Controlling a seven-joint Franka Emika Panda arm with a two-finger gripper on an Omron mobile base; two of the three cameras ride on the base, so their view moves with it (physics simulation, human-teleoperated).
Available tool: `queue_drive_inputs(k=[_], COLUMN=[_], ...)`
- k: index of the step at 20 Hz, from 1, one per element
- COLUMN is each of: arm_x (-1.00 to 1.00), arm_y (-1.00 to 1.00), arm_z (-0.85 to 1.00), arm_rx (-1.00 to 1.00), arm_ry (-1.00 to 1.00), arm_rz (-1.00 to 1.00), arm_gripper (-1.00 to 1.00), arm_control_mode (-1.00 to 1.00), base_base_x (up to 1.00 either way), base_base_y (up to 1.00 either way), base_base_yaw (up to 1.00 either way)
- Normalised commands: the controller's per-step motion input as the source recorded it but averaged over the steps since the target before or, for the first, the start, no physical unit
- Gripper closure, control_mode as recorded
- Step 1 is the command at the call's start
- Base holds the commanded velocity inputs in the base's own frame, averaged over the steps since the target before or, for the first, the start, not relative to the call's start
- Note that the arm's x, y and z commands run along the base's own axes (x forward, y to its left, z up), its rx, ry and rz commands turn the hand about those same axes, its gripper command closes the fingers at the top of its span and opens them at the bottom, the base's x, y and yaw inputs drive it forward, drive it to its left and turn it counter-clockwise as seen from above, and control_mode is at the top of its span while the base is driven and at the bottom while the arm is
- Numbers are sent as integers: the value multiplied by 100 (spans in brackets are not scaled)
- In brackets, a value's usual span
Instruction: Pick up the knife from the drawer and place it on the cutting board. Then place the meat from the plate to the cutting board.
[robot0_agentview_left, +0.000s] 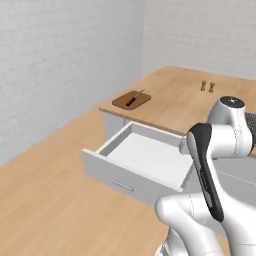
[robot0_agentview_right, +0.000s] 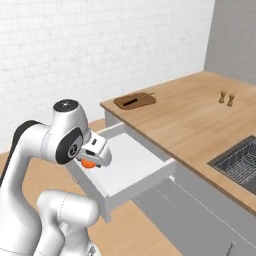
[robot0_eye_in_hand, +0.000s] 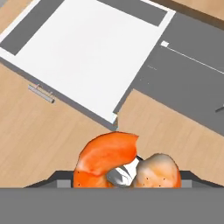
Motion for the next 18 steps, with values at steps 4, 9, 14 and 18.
queue_drive_inputs(k=[4, 9, 14, 18], arm_x=[0, 0, 0, 0], arm_y=[0, 0, 0, 0], arm_z=[0, 0, 0, 0], arm_rx=[0, 0, 0, 0], arm_ry=[0, 0, 0, 0], arm_rz=[0, 0, 0, 0], arm_gripper=[100, 100, 100, 100], arm_control_mode=[100, 100, 100, 100], base_base_x=[100, 99, 66, 78], base_base_y=[90, 100, 100, 100], base_base_yaw=[2, 0, 0, 0])
